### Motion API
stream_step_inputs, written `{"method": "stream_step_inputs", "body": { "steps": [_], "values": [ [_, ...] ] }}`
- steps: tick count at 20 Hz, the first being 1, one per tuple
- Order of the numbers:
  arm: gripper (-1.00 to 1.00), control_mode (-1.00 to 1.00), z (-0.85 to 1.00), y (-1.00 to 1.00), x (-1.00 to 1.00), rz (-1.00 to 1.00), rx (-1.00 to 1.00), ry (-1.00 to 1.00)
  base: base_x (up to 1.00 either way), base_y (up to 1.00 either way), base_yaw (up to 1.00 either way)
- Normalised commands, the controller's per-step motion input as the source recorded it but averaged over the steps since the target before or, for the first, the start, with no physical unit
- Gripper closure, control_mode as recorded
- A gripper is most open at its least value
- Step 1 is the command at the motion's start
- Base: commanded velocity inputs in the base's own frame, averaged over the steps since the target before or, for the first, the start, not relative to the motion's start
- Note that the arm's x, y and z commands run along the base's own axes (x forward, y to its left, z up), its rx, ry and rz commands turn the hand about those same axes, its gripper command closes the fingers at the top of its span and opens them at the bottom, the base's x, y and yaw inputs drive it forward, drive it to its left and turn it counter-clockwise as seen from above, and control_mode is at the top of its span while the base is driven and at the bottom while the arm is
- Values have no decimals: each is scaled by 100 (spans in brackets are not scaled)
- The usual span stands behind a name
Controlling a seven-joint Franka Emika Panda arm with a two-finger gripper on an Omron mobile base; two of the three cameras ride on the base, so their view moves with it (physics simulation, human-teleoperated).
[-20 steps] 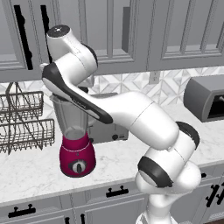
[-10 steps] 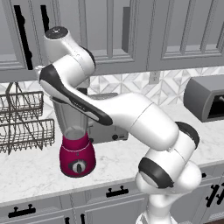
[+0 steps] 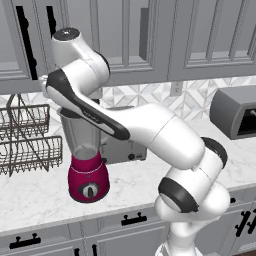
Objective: Close the lid blender by securely placing the lid on top.
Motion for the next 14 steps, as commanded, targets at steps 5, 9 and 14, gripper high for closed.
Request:
{"method": "stream_step_inputs", "body": {
  "steps": [5, 9, 14],
  "values": [
    [100, -100, -39, -22, 1, 19, 6, 0, 0, 0, 0],
    [100, -100, -59, -34, 0, 22, 9, -6, 0, 0, 0],
    [100, -100, -37, -17, 0, 20, 6, -13, 0, 0, 0]
  ]
}}
